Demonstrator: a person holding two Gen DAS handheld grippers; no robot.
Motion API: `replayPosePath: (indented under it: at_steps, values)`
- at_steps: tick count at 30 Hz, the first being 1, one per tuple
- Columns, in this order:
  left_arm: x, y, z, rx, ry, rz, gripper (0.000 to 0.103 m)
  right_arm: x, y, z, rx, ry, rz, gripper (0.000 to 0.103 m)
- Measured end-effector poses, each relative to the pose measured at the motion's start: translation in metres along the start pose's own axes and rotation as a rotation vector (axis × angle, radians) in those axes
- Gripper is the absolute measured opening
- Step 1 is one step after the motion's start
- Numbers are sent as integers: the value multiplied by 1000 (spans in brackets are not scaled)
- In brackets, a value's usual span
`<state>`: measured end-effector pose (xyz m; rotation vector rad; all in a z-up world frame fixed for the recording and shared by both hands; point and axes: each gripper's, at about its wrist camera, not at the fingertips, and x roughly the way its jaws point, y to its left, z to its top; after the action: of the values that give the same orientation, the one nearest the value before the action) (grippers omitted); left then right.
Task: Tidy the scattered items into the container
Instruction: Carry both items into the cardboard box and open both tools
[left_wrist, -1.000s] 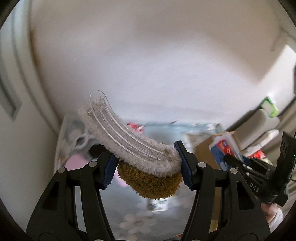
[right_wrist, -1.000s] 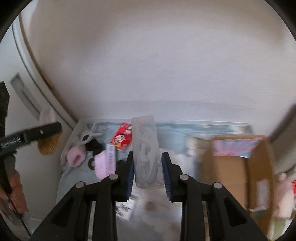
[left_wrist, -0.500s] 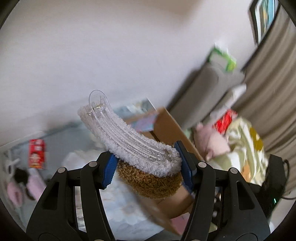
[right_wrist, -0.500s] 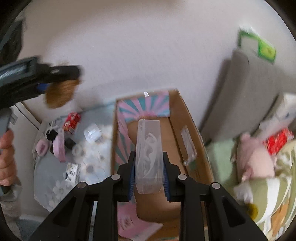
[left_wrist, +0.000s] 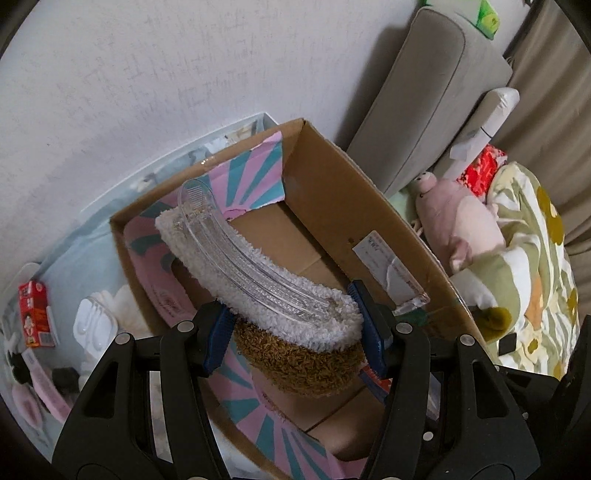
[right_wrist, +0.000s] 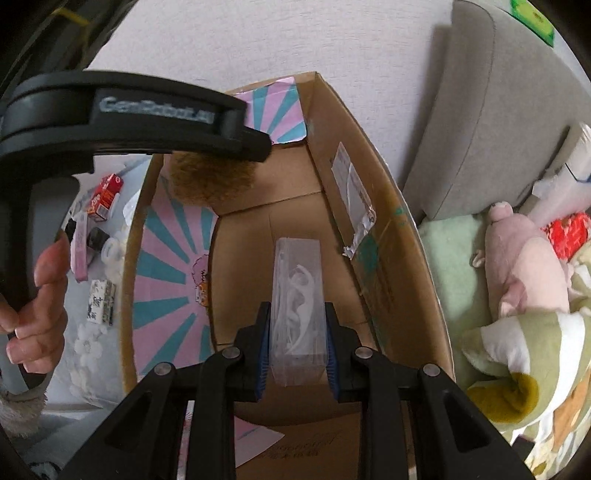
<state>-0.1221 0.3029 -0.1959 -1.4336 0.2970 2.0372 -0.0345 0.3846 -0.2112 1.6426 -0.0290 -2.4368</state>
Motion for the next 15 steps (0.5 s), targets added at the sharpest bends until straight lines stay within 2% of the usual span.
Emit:
replayPosePath:
  at_steps: [2,4,6,7,8,12,15]
  values:
    - [6,-3,2,-1,10,-3,58,2,0,2,-16,5,-2,24]
    - [4,1,3,-17,13,-36,66,4,-1,3,-19,18,6,24]
    - [6,3,4,-32,28,-83,96,7,-2,3,-25,43,29,25]
    - [5,4,4,-38,30,-104,100,8,-2,3,-32,53,28,33]
    - [4,4,5,-41,25,-115,101,9,0,3,-47,59,15,42]
    - [-5,9,11,-66,21,-120,101,1,6,-1,-83,27,-19,51]
    - [-25,21,11,-96,-21,-96,101,-13,3,-3,-82,-44,-40,54]
